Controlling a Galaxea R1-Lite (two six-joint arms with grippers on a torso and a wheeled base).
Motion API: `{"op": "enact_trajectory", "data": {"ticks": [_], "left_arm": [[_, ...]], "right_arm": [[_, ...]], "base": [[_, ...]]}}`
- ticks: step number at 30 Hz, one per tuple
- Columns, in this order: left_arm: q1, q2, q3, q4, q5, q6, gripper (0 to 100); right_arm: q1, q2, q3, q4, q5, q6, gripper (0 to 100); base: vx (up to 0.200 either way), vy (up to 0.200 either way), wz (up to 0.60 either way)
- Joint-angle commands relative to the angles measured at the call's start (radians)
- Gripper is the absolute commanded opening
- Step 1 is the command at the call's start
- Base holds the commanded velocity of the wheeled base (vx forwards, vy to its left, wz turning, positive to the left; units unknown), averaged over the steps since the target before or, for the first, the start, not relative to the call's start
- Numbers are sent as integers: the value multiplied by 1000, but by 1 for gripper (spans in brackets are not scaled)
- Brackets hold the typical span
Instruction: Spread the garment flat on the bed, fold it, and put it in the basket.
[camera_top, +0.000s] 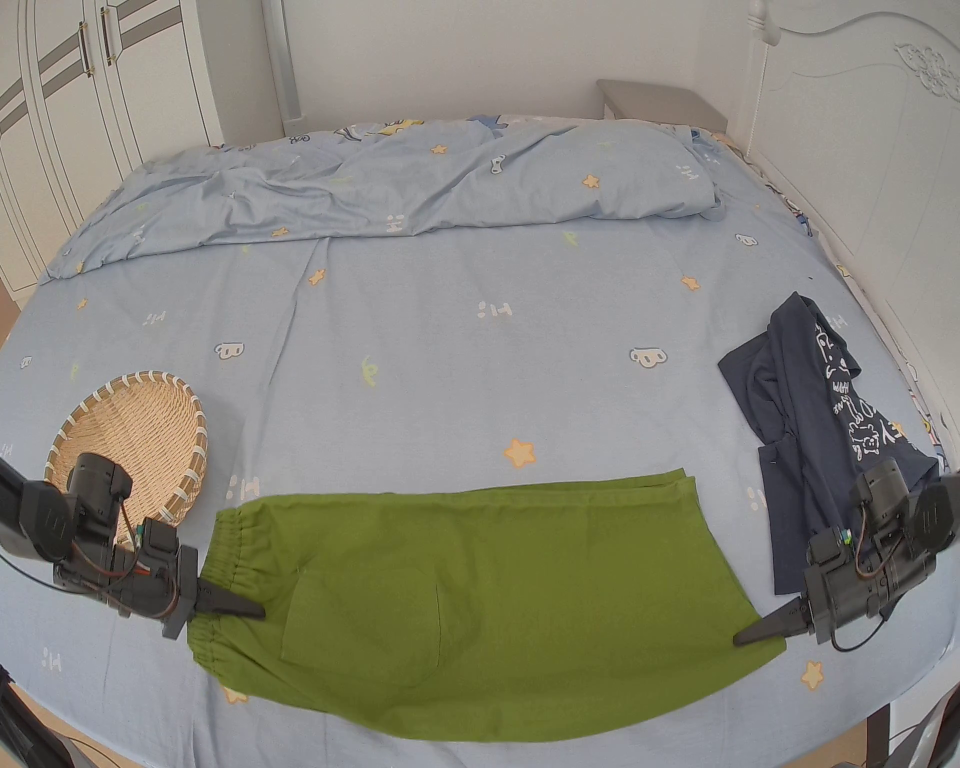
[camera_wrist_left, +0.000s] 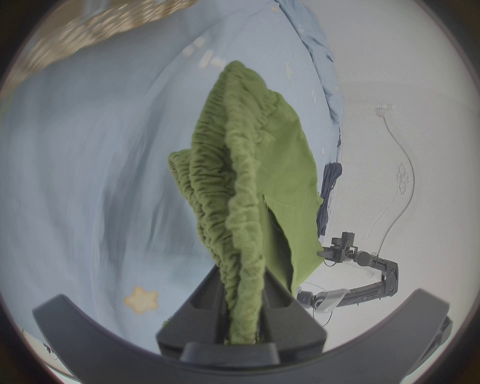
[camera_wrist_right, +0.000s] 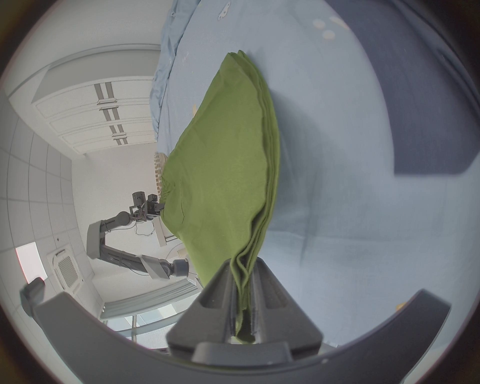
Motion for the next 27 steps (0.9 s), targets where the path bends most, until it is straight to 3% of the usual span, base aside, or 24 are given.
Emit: {"op": "enact_trajectory", "data": {"ticks": [1, 11, 12, 20, 23, 27], "left_arm": [[46, -136, 195, 12, 0, 91, 0], [81, -113, 230, -33, -3, 137, 0], [81, -108, 230, -42, -3, 137, 0], [75, -84, 230, -74, 0, 138, 0], [80, -88, 224, -74, 6, 140, 0], [76, -193, 215, -68, 138, 137, 0]], "right_arm": [[42, -74, 217, -168, 0, -7, 0], [56, -19, 245, -258, 0, -8, 0], [56, -19, 243, -261, 0, -8, 100], [31, -13, 240, -267, -1, -7, 100], [-21, -33, 223, -267, -7, -8, 100], [-44, -214, 149, -232, -84, -4, 100]], "base": [[0, 0, 0], [0, 0, 0], [0, 0, 0], [0, 0, 0], [0, 0, 0], [0, 0, 0]]}}
